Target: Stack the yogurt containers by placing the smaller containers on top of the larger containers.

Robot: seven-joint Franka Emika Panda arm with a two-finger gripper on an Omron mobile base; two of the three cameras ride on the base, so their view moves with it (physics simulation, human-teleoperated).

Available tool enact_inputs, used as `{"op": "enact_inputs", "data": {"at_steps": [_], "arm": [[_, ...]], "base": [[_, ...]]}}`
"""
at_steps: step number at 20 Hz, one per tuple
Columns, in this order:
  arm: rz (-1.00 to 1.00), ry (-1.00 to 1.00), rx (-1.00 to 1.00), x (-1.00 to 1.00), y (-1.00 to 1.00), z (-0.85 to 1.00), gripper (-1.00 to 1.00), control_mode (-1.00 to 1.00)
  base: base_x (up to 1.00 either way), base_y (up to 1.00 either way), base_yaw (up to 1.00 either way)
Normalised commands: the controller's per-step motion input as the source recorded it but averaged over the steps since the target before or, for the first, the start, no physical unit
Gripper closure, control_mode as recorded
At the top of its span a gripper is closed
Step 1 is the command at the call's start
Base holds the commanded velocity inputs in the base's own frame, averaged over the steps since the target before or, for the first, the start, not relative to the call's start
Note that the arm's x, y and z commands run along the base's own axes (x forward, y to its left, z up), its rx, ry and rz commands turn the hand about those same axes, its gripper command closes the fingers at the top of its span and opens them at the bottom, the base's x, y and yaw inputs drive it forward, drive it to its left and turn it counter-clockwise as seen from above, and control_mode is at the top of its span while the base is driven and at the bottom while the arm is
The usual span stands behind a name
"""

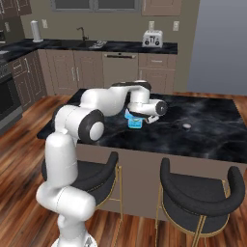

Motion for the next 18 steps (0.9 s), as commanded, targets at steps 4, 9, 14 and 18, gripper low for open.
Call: {"op": "enact_inputs", "data": {"at_steps": [4,9,14,18], "arm": [[0.00,0.00,0.00,0.31,0.05,-0.02,1.00,-1.00],[0.00,0.00,0.00,0.24,0.00,-0.17,1.00,-1.00],[0.01,0.00,0.00,0.14,0.00,-0.19,1.00,-1.00],[0.02,0.00,0.00,0.11,0.00,-0.17,1.00,-1.00]], "base": [[0.00,0.00,0.00],[0.00,0.00,0.00],[0.00,0.00,0.00],[0.00,0.00,0.00]]}}
